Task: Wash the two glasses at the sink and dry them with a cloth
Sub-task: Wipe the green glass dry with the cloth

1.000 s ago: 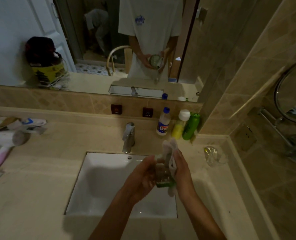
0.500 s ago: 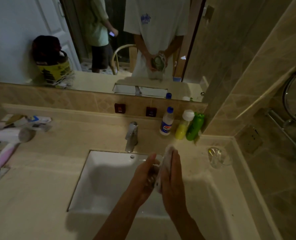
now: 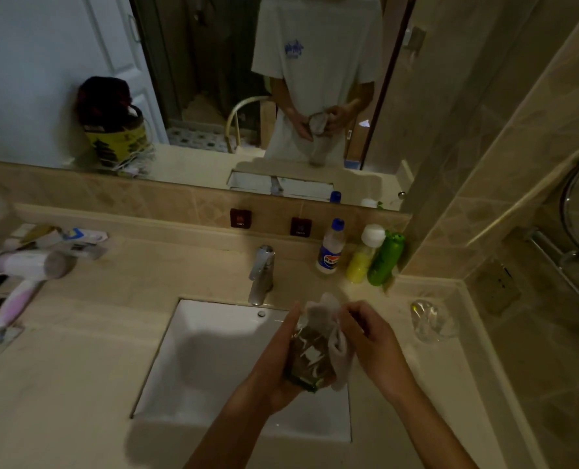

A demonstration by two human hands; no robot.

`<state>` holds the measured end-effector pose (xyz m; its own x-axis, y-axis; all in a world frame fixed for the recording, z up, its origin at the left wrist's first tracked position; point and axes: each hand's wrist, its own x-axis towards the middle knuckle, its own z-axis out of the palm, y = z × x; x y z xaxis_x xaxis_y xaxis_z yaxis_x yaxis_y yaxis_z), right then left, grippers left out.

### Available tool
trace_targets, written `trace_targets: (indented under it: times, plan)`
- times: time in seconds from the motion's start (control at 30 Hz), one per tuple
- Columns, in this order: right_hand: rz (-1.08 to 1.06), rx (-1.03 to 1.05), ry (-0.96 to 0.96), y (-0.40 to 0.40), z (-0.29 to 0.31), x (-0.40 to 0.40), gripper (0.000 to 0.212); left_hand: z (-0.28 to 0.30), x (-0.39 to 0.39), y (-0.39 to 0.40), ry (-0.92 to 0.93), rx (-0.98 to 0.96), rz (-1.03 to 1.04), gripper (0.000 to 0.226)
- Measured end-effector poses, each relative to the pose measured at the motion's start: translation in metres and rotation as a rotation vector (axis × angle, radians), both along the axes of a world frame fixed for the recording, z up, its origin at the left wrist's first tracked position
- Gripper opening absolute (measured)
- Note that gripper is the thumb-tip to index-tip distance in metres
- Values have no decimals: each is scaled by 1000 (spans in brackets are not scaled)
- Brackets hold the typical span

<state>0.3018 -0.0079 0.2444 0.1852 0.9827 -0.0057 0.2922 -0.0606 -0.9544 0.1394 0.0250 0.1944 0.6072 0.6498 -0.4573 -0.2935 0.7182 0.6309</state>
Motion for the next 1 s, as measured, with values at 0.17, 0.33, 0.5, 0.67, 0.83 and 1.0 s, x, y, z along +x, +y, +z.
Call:
trace_targets:
  times: [0.17,0.33,0.5,0.67,0.83,1.0]
  plan:
    - [352,-77,-9,-26,-8,11,55,7,-7,11,126,-40,-131,77]
    - [596,-137,-144,-22,2,18,41,20,-8,18,183,-109,-352,95]
    - [672,-227,-129,-14,5,13,21,33,-8,30,250,7,-518,80]
    - [556,-451,290,-13,-2,5,35,44,-3,34,422,371,-470,54]
    - [291,-433,330,-22,-12,-13,21,31,1,35,722,622,-383,52]
    - [159,-139,83,-25,-13,-12,35,15,-26,23,336,108,-151,54]
